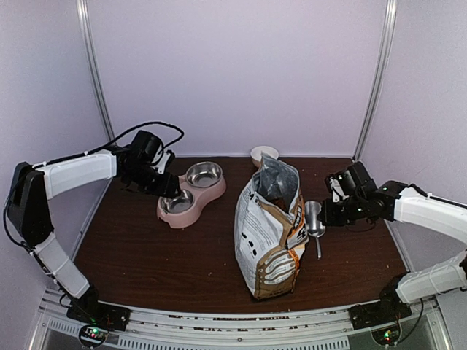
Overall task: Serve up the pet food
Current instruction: Move the pet food bowl to the center of the board, then pass from the right arm to the left
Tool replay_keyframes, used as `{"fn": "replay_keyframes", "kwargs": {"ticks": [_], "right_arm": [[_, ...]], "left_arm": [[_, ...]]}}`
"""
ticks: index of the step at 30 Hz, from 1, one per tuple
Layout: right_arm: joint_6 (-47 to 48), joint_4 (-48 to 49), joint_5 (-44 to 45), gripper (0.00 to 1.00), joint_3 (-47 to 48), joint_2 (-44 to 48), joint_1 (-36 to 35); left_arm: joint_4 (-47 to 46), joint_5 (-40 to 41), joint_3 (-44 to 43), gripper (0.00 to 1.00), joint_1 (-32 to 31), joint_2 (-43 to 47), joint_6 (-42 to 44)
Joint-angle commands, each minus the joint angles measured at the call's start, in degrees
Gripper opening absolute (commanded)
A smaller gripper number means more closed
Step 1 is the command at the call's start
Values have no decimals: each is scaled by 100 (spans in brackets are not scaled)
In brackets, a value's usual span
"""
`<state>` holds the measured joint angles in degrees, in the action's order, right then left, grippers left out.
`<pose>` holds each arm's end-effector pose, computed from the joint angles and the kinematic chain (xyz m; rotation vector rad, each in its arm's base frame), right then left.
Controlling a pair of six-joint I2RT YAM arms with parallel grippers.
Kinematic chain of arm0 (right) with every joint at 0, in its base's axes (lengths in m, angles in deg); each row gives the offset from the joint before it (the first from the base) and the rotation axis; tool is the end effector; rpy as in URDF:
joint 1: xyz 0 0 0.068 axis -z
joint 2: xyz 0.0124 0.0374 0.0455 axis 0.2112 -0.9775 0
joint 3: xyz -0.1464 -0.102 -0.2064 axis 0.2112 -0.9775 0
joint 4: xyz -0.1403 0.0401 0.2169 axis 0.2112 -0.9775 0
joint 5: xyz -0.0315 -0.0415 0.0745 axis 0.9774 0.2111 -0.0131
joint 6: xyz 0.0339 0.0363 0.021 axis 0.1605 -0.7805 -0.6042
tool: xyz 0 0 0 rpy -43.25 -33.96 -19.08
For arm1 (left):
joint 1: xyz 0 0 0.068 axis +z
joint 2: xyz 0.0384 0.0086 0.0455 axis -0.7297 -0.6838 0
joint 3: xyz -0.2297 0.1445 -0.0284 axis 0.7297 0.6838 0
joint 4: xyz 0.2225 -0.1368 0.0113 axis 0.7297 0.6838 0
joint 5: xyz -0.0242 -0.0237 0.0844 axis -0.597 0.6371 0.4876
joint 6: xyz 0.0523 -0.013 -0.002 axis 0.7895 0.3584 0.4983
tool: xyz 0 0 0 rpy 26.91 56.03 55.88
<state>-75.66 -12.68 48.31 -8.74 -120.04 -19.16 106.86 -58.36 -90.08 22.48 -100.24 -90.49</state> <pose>0.2039 0.1275 0.2373 -0.0601 2.5616 0.5356 0.3177 -0.1461 0.2525 0.1713 2.5830 -0.3494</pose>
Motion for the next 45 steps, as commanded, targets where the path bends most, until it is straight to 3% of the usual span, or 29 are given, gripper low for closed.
{"fn": "replay_keyframes", "kwargs": {"ticks": [1,12,21,30,39,45], "right_arm": [[-41,-20,97,0,54,375,23],[-110,-423,361,0,660,1278,-71],[-400,-525,454,0,2198,1569,-617],[-533,65,1337,0,3181,1072,-1839],[-745,781,1665,0,3471,185,-2525],[-846,1151,1961,0,3636,-173,-2821]], "left_arm": [[-141,266,-48,73,-289,355,-306],[-469,1015,696,75,-896,2307,-1015],[-465,1596,802,75,-2096,3388,-1709],[-781,2521,247,75,-3752,3330,-2127],[-2407,2104,340,76,-4791,2864,-2504],[-2808,1667,16,76,-4997,2195,-2543]]}}
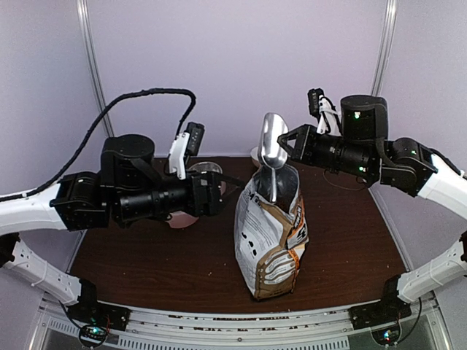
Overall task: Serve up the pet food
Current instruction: Pass from the right arm to the left
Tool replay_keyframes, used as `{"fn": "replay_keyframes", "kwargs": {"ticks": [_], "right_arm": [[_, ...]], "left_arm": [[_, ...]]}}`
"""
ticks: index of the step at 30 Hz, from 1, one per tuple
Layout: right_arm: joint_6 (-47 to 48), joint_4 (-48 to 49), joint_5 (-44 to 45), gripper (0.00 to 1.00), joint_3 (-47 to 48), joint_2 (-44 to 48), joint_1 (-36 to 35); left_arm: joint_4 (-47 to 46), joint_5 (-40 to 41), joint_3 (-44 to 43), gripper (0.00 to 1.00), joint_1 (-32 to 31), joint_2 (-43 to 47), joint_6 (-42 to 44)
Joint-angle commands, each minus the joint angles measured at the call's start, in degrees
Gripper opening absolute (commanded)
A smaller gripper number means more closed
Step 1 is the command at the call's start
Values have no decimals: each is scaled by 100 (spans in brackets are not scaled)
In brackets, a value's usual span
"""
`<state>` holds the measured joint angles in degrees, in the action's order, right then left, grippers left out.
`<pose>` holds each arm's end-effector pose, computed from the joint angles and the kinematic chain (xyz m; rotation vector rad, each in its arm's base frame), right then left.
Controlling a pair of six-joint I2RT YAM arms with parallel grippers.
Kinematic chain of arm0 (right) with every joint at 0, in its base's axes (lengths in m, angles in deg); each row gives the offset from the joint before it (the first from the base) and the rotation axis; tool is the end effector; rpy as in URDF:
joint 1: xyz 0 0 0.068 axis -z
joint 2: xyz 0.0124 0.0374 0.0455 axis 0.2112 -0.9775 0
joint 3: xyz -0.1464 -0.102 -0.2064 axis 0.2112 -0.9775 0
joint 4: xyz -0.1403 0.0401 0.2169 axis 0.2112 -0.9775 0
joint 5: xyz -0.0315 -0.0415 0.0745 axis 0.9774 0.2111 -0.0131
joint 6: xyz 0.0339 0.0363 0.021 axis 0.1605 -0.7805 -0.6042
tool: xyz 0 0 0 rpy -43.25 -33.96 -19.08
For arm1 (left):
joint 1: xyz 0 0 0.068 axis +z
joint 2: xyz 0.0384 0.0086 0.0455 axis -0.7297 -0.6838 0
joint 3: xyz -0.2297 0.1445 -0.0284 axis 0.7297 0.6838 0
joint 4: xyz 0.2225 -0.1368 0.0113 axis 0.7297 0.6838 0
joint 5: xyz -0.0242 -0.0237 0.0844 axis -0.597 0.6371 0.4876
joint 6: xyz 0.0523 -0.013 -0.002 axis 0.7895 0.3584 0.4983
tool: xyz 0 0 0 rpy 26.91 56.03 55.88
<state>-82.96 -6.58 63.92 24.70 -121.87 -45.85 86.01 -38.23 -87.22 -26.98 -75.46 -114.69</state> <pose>0.1478 0.2241 0.4356 -0.2013 1.9267 0.9816 0.0869 -0.2623 0.3978 0.3137 1.9307 -1.1449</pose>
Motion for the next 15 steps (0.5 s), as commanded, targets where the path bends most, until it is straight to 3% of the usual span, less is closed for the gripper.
{"fn": "replay_keyframes", "kwargs": {"ticks": [1,8,15], "right_arm": [[-122,584,458,0,294,-7,-195],[-173,796,576,0,268,-145,-395],[-125,818,607,0,331,-279,-527]], "left_arm": [[-832,-420,-275,76,-51,-336,-140],[-1523,-748,-359,76,-49,-688,-226],[-1532,-844,-616,75,-51,-967,-223]]}}
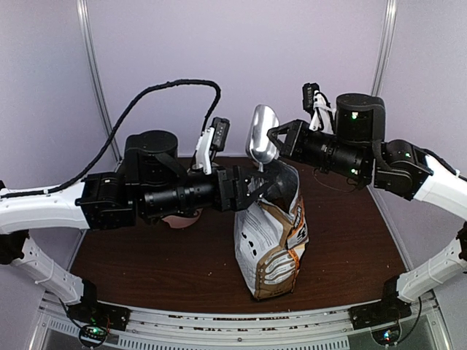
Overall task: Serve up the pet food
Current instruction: Pass from the right arm to the left
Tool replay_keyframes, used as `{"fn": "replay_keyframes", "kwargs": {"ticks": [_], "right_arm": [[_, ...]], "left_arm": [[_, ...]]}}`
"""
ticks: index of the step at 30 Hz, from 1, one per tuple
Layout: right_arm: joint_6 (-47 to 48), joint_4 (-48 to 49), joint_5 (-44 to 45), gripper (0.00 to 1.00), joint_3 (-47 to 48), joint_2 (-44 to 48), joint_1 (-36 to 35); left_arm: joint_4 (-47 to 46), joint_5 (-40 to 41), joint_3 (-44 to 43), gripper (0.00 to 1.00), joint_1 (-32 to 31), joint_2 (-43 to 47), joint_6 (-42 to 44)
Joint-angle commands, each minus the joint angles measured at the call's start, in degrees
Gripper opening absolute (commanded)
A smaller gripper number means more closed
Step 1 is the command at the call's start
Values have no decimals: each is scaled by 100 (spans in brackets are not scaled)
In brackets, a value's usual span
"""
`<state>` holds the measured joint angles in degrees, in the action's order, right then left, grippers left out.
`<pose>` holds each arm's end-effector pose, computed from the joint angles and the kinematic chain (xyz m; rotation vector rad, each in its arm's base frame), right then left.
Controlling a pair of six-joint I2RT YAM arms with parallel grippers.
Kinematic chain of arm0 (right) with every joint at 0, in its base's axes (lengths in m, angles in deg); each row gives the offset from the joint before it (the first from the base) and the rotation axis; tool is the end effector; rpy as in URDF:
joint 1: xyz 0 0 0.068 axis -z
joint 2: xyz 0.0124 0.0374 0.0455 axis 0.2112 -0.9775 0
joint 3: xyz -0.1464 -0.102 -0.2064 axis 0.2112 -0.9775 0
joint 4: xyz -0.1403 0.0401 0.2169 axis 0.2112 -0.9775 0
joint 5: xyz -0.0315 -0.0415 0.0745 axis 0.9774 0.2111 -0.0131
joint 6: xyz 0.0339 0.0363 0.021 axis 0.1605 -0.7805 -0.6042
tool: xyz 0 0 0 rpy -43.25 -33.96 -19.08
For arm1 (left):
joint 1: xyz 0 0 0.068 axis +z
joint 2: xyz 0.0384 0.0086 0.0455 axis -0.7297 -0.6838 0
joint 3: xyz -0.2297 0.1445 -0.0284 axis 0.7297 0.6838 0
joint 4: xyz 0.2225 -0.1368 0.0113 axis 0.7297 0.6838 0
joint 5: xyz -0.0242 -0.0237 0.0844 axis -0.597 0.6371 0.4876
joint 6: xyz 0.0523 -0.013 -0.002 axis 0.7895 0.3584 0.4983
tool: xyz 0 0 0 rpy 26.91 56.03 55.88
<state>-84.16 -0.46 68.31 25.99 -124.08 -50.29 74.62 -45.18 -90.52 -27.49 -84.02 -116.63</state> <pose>0.1382 0.2448 0.4449 -0.1707 1.8412 1.0474 0.0928 -0.3081 0.3975 0.3571 1.8690 -1.3476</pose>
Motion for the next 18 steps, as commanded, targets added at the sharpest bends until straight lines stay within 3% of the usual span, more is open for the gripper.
{"fn": "replay_keyframes", "kwargs": {"ticks": [1,5,10,18], "right_arm": [[0,212,181,0,200,-55,-103],[10,193,254,0,213,-64,-146],[12,196,269,0,201,-81,-166],[73,169,366,0,185,-78,-205]], "left_arm": [[-373,-150,-310,73,-1,-135,-32],[-353,-150,-308,55,-1,-161,-104],[-300,-157,-346,45,3,-223,-167],[13,-88,-488,19,10,-336,-339]]}}
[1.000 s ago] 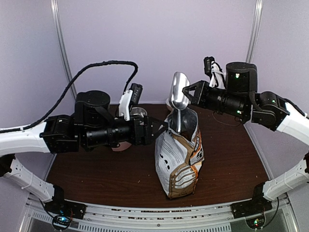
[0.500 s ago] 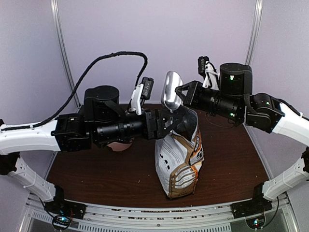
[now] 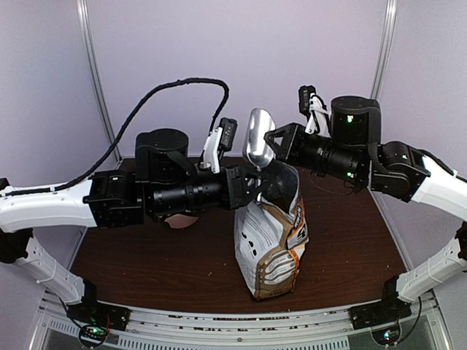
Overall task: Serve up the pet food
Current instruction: Pass from the right arm to the left
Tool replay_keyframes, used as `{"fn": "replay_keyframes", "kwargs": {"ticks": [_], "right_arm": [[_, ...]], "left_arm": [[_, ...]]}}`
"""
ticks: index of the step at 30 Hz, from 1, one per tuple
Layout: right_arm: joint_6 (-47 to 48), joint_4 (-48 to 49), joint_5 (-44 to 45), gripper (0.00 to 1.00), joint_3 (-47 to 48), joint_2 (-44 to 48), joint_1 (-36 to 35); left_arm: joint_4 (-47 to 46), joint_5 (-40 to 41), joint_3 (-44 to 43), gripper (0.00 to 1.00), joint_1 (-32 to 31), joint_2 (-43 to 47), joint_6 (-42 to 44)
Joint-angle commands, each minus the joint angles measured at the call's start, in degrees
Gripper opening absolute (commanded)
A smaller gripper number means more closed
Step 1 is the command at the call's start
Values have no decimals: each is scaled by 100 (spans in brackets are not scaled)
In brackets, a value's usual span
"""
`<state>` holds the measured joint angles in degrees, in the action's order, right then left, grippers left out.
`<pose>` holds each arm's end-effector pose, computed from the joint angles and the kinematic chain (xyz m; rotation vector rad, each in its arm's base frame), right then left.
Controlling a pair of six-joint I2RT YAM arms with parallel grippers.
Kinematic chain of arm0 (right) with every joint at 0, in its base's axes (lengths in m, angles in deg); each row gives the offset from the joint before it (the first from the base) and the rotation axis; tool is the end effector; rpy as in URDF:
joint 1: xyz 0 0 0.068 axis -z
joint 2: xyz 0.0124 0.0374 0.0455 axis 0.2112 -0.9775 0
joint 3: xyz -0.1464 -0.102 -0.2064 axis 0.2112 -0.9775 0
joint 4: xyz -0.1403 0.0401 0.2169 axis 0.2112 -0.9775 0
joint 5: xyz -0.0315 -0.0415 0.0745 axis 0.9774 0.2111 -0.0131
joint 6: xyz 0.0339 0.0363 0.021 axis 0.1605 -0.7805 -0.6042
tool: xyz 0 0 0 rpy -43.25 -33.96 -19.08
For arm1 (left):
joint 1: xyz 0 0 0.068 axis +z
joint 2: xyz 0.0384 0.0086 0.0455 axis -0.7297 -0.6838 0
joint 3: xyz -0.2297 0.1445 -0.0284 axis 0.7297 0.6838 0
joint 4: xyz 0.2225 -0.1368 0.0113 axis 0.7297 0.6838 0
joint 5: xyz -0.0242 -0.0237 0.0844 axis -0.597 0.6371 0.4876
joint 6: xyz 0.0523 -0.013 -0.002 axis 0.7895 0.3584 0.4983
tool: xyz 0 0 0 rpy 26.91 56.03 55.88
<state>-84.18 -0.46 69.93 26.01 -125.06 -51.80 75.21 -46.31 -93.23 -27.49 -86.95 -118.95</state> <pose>0.1349 0.2528 0.4406 -0.1775 1.8535 1.0319 0.0958 -0.3211 0.3975 0.3425 1.9016 -1.3783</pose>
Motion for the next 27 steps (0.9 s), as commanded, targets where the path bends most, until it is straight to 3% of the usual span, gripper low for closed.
{"fn": "replay_keyframes", "kwargs": {"ticks": [1,7,16,19,27], "right_arm": [[77,165,210,0,176,25,-53],[211,151,147,0,88,50,-73],[564,75,-276,2,-341,304,-72],[666,35,-426,12,-545,482,-70],[933,-521,-842,54,-718,823,-72]], "left_arm": [[-18,40,-219,16,15,-42,-129],[128,61,-246,0,81,-25,-256],[336,43,-204,0,301,96,-403],[465,19,-172,0,444,159,-445],[677,-178,-49,0,805,380,-449]]}}
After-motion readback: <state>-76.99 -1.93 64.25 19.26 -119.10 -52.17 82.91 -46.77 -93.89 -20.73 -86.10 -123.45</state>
